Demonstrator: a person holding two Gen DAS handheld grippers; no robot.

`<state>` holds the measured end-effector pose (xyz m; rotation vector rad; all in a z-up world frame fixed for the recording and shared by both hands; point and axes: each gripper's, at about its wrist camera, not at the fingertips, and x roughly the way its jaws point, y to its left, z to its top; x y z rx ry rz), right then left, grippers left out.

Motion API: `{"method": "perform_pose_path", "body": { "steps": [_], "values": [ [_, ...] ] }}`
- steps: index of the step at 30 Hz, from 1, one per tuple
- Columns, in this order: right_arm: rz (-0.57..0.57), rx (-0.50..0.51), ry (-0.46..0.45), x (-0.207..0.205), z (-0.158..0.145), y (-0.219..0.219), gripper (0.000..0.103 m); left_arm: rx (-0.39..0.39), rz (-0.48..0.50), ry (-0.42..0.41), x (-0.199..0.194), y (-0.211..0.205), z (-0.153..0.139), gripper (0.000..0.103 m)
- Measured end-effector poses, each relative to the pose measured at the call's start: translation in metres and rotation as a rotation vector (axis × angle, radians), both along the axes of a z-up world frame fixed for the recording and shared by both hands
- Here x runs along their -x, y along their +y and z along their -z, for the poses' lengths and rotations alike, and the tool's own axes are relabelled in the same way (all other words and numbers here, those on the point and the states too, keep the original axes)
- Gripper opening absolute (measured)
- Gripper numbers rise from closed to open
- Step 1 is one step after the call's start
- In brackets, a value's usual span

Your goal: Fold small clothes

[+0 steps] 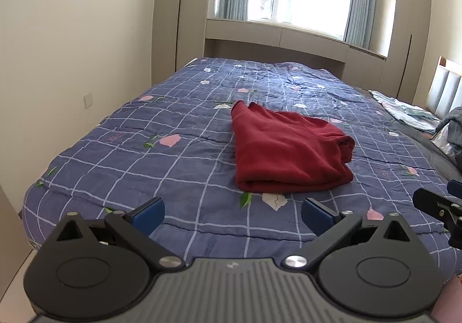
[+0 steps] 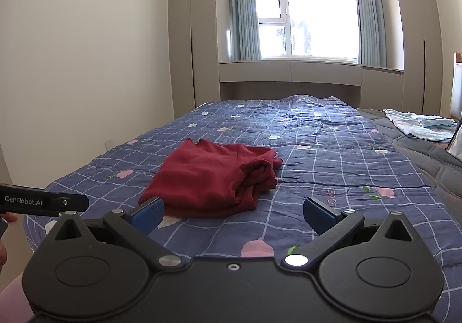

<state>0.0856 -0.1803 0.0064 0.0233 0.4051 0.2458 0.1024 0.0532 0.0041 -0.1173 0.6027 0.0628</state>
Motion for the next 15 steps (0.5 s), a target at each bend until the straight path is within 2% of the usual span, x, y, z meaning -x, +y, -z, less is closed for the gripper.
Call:
{"method": "perform_pose_path", "body": {
  "steps": [4,15],
  "values": [
    [-0.001,0.003,0.007,-0.003,0.002,0.0,0.102,-0.023,-0.019,0.009,-0.003,0.0,0.003,0.103],
    [0.01,0.007,0.05,-0.019,0.013,0.0,0.102,-0.015,0.0,0.045,-0.017,0.004,0.015,0.103]
  ]
}}
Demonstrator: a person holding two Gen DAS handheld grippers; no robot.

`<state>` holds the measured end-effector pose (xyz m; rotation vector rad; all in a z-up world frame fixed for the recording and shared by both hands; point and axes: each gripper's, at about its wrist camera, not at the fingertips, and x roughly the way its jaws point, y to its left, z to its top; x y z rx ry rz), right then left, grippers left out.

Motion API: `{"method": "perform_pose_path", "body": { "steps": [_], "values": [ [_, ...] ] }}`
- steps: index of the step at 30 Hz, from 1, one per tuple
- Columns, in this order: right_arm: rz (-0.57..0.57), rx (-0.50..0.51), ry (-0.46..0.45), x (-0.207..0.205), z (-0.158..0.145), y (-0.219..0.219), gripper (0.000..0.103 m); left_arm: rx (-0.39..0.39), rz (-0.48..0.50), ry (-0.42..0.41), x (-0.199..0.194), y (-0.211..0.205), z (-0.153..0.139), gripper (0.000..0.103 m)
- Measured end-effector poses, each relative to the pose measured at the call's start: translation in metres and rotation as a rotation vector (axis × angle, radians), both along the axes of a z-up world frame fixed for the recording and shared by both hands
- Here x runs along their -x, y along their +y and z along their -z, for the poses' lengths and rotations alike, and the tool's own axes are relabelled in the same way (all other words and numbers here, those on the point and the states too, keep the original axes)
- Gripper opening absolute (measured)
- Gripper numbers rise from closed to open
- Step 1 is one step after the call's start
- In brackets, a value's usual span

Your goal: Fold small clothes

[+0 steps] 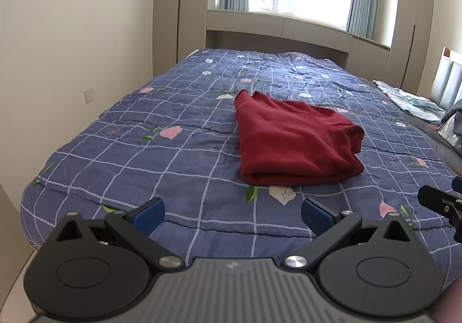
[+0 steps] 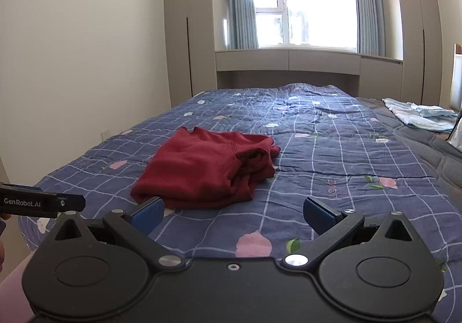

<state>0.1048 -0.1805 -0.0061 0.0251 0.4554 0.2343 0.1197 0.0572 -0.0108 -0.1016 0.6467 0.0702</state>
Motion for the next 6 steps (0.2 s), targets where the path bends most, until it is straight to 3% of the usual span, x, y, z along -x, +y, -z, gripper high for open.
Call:
{"method": "perform_pose_path", "body": {
  "steps": [6],
  "values": [
    [0.006,0.001,0.029,-0.013,0.008,0.0,0.102,0.001,0.002,0.027,-0.01,0.001,0.008,0.103]
  ]
}}
